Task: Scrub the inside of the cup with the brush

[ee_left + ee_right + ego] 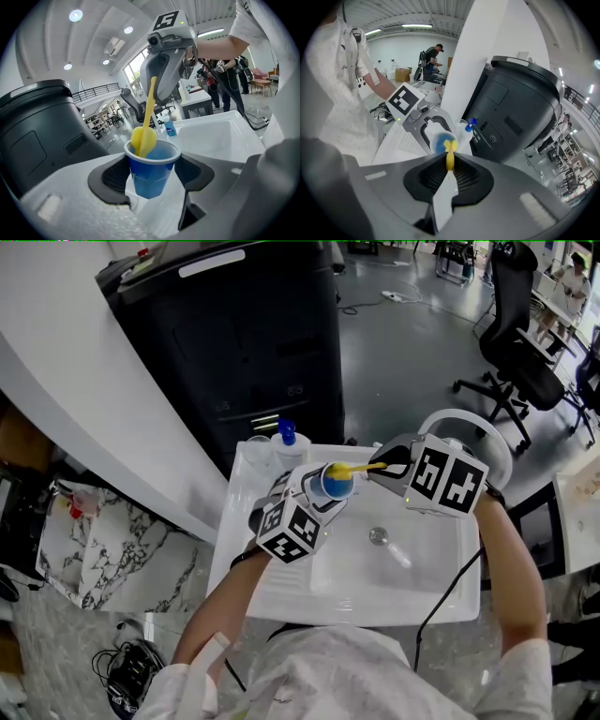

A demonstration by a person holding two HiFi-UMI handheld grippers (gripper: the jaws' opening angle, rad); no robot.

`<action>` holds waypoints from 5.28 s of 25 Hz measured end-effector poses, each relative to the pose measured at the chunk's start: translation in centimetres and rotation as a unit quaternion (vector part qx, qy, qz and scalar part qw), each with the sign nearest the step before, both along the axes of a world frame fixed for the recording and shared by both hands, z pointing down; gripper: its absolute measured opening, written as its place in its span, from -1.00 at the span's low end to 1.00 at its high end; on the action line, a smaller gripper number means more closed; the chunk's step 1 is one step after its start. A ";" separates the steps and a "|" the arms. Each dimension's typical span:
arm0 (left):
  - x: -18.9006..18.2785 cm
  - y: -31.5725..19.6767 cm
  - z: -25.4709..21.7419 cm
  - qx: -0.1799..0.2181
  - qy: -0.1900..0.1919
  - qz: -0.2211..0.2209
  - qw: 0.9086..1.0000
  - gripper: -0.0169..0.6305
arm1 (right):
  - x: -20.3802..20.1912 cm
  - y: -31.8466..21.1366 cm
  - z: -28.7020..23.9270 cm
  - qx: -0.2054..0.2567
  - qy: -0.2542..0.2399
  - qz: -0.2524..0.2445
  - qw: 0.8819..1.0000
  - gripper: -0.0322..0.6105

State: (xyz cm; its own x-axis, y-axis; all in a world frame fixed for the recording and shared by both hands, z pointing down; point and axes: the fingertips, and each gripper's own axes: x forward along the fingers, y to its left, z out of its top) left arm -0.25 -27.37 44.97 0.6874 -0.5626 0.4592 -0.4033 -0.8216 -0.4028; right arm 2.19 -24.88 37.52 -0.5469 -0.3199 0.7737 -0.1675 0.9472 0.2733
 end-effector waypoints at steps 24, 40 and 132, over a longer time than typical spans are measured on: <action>-0.9 -1.2 -0.2 -0.008 0.008 -0.022 1.000 -0.01 | -0.6 2.0 0.8 -0.018 -0.005 -0.016 1.000 -0.79; -0.5 -0.7 0.4 -0.010 -0.013 -0.010 1.000 -0.01 | -2.1 2.2 -0.1 -0.004 0.002 -0.036 0.999 -0.79; -8.1 -3.2 -5.9 -0.061 0.240 -0.220 0.943 -0.01 | 6.2 -2.2 -4.0 0.115 -0.390 0.343 0.847 -0.79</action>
